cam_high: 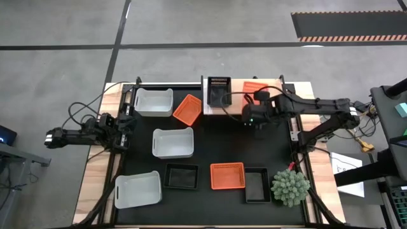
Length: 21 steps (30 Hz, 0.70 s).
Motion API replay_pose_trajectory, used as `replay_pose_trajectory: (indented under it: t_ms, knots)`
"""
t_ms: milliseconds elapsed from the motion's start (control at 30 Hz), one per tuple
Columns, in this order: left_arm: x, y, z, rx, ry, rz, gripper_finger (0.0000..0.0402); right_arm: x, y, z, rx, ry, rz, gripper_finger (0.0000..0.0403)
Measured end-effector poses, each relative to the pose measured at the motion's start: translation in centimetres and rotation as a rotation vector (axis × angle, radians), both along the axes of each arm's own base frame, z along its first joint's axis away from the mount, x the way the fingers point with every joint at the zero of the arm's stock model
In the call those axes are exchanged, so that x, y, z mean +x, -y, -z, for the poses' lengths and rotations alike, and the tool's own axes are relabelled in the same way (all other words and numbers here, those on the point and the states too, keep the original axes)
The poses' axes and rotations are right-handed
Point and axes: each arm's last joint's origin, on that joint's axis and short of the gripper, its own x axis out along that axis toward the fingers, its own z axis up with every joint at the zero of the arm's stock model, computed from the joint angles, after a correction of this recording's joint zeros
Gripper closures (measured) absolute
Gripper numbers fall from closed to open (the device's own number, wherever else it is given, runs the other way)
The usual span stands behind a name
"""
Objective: Stack baskets on shelf by color
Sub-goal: Put the right orange basket on the shelf
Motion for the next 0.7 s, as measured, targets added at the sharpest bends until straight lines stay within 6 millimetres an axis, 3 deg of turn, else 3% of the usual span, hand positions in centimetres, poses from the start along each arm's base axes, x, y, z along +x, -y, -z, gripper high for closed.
replay_pose_trajectory:
  t_ms: [267,700]
  knots:
    - [0.0,0.0,0.0,0.006,0.000,-0.006,0.0402,1.0,3.2,0.0,0.073,0.080,-0.034,0.0394]
    - [-0.1,0.0,-0.1,-0.001,0.009,-0.017,0.0402,2.4,7.6,2.4,0.109,-0.016,-0.018,0.0394]
